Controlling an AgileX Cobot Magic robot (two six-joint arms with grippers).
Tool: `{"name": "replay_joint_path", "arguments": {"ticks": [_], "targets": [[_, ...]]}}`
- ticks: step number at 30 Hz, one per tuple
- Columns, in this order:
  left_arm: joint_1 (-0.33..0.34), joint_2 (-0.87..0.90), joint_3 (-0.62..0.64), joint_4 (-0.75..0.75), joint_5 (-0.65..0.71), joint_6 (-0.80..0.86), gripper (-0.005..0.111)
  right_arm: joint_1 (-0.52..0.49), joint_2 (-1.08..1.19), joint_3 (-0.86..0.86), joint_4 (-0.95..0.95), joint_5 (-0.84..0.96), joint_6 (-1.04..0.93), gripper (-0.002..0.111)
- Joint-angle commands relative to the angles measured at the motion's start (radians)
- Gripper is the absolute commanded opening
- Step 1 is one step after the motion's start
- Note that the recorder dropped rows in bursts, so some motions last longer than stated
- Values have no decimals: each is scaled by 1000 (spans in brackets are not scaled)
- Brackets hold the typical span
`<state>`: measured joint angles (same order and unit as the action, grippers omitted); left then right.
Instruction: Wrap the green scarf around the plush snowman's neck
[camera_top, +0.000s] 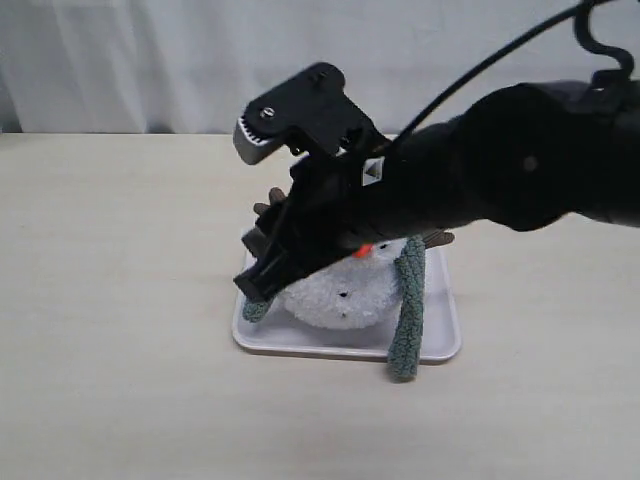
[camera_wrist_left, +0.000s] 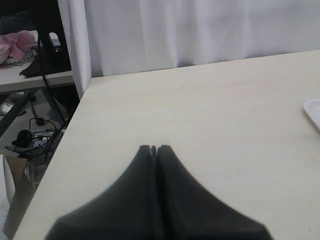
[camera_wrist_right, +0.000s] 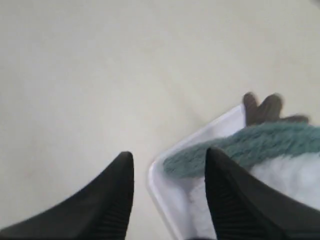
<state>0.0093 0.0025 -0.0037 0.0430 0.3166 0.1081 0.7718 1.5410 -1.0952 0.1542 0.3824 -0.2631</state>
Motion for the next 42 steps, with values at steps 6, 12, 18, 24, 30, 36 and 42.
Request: {"name": "replay_joint_path", "arguments": {"ticks": [6,12,18,24,30,36,42], "targets": [[-6,-3,4,-2,-8,-1,0,64,247,-529,-897,743,742,43],[-6,-3,4,-2,-8,-1,0,-57,372,-719,-231,743,392,43],[-6,-3,4,-2,-8,-1,0,-48,421,-720,-348,680,427,43],[-6,-3,4,-2,-8,-1,0,-51,475,-720,-441,664,487,43],[-6,-3,4,-2,-8,-1,0,-51,518,-720,-421,573,527,43],[-6,-3,4,-2,-8,-1,0,-51,550,-720,-490,639,558,43],[-6,-3,4,-2,-8,-1,0,-51,575,-720,-468,627,558,43]]}}
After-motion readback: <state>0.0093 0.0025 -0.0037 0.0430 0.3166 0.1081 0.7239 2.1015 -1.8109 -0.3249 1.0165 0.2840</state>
